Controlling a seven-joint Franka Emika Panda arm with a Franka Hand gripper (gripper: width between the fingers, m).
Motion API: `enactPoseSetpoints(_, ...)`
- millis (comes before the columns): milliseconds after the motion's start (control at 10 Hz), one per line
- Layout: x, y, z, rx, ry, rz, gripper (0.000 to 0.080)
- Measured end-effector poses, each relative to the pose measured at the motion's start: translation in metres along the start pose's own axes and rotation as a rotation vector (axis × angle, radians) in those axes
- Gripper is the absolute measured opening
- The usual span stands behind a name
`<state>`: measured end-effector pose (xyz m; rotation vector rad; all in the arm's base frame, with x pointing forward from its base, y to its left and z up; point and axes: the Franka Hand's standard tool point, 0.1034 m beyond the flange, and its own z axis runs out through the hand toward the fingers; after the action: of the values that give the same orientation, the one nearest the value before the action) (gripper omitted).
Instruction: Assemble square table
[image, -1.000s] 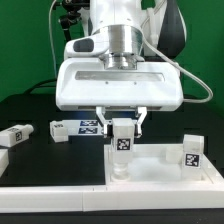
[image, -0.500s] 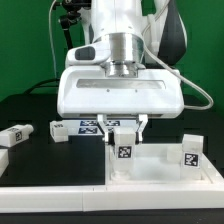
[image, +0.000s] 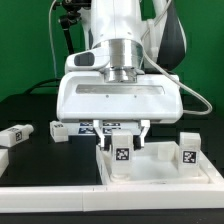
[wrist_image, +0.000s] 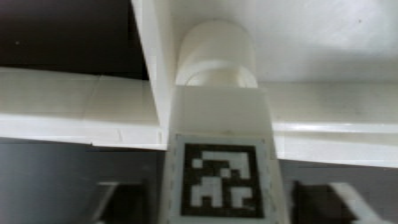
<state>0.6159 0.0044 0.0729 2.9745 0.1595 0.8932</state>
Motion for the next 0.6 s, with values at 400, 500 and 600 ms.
enactPoseSetpoints(400, -0.0009, -0.0001, 0.0005, 0.000, -0.002, 0.000, 0.0642)
enactPoseSetpoints(500, -0.0010, -0.0001, 0.0005, 0.000, -0.002, 0.000, 0.0642)
enactPoseSetpoints(600, -0.0010, -0.0001, 0.0006, 0.000, -0.002, 0.000, 0.0648)
